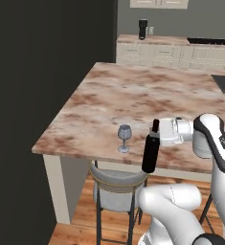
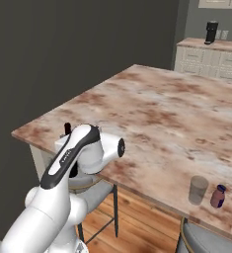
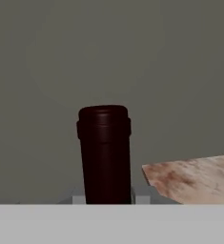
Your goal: There is a wine glass and glass cup on the dining counter. Place the wine bottle next to the wine glass and the juice bottle next to the glass cup.
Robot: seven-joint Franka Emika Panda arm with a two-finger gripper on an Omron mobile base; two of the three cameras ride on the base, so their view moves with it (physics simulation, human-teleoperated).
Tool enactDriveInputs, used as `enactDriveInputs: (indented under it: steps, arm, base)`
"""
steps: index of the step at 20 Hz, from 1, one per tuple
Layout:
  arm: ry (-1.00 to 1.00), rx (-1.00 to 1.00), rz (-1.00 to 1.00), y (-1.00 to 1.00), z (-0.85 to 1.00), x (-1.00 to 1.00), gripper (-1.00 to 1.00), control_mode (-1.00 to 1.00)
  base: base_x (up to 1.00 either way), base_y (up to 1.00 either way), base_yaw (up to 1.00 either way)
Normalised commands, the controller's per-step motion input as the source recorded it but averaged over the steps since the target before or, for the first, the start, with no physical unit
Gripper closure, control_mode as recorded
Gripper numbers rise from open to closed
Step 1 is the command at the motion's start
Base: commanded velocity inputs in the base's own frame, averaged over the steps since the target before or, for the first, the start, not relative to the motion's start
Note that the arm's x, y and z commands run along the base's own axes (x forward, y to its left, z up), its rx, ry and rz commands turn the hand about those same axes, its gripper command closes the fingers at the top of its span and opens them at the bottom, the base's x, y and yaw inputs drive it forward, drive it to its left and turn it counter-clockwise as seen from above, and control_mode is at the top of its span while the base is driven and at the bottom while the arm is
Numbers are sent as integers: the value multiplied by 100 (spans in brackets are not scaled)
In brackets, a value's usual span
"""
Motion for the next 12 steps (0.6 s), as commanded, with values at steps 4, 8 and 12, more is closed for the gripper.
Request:
enactDriveInputs:
  steps: [4, 8, 12]
  arm:
    - [0, 0, 0, 0, 0, 0, 100, 100]
    - [0, 0, 0, -21, 0, 14, 100, -100]
    - [-1, 0, 0, -18, 1, 34, 100, -100]
  base:
    - [2, -6, 0]
    - [0, 0, 0]
    - [0, 0, 0]
